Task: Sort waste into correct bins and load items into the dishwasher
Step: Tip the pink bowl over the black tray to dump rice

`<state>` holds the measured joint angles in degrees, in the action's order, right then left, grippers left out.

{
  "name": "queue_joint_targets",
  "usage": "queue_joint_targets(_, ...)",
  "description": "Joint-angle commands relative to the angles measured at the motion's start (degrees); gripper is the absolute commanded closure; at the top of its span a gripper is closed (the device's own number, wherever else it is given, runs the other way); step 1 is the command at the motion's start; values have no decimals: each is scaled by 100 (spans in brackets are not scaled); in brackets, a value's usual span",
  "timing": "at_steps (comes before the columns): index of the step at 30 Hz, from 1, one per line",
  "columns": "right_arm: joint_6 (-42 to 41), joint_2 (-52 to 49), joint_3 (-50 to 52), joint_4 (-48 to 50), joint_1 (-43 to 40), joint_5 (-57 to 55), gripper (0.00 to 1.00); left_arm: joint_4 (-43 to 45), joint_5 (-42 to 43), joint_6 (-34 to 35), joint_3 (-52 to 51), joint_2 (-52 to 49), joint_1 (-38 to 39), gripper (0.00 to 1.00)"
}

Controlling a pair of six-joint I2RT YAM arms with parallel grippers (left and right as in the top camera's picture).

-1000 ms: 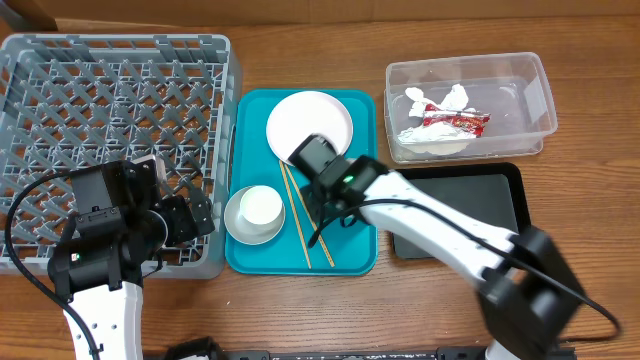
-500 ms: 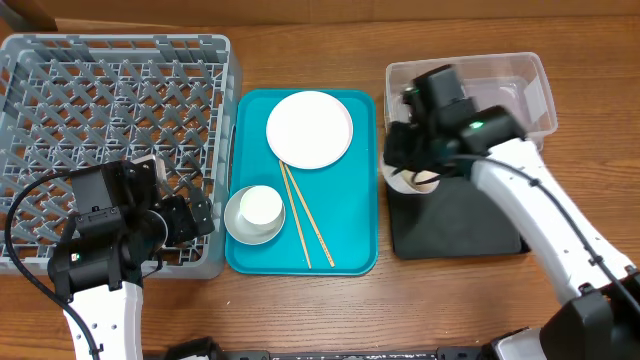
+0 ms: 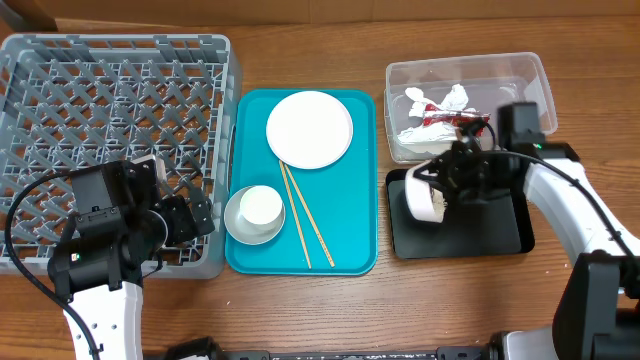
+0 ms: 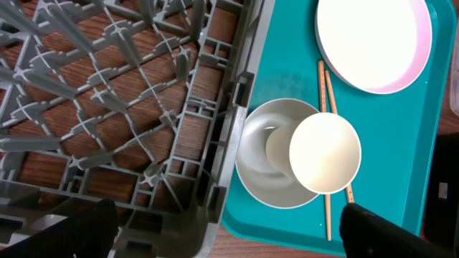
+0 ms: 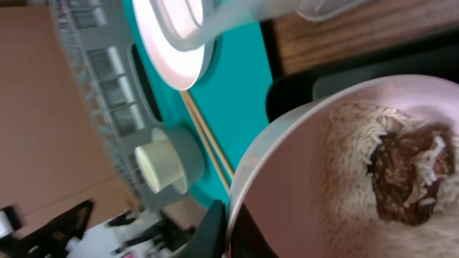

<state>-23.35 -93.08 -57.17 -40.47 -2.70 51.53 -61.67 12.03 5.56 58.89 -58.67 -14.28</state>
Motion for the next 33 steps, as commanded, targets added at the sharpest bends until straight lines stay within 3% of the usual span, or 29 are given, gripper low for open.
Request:
queue_joint_targets(1, 61, 26, 374, 240, -415, 1327, 96, 20, 94, -127, 129, -15, -26, 0)
queue_joint_targets(15, -57, -37, 741, 269, -1716, 3807, 96, 20, 114, -125, 129, -15, -26, 0)
queue_joint_targets(26, -1274, -37, 739, 280, -1801, 3842, 96, 20, 111, -125, 129, -15, -26, 0)
queue_joint_targets(33, -1268, -37, 734, 470, -1801, 3842, 96, 22, 111, -127, 129, -15, -26, 0)
